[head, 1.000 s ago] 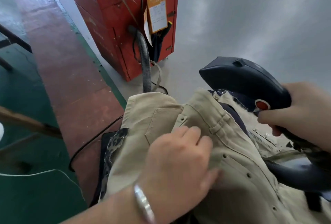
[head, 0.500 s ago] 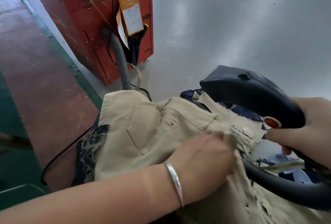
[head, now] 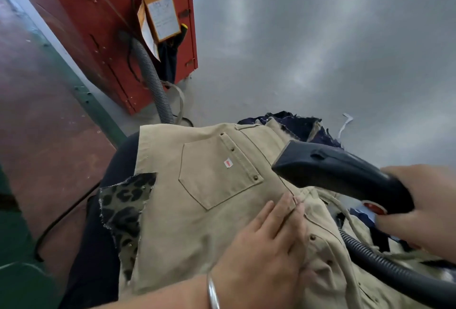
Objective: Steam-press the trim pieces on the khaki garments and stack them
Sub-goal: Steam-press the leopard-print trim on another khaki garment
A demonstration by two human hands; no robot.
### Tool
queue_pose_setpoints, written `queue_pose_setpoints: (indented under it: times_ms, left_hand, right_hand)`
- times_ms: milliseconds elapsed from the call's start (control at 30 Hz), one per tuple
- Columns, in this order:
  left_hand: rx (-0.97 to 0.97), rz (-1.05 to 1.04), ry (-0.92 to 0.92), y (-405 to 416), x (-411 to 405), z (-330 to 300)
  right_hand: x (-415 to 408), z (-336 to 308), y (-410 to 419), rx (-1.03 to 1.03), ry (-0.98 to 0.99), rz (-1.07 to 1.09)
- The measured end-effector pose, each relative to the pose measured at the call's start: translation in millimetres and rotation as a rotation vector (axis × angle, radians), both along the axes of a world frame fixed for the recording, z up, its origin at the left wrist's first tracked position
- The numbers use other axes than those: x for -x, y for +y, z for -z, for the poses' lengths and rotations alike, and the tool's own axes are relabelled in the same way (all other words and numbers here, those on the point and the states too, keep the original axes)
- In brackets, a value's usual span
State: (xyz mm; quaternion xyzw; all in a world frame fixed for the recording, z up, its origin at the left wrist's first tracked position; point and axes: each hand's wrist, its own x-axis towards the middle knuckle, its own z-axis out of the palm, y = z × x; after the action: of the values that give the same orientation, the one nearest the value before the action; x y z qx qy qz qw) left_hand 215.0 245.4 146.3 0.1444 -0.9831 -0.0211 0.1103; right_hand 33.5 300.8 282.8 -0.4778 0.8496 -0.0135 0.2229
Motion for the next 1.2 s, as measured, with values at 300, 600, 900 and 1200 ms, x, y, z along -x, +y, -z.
queue_pose_setpoints:
  times_ms: [300,600,900,1200]
  left_hand:
    - [-0.015,0.044,0.118,-10.2,-0.6,11.9]
    - [0.016,0.016,0.116,-6.8,-4.0,8.6]
    - [-0.016,0.142,0.120,-9.6,13.4,20.0]
    - [-0.031,0.161,0.107,-14.7,7.4,19.1]
  right_hand:
    - [-3.0,30.6,-86.6,-0.108,0.072,-0.027]
    - [30.9,5.6,-159.0,0.017,-0.141,0.123]
    - [3.1,-12.2,-64.1,-0.304,0.072,-0.086]
    - [-25.0,17.3,-143.4,-0.250,0.114,-0.124]
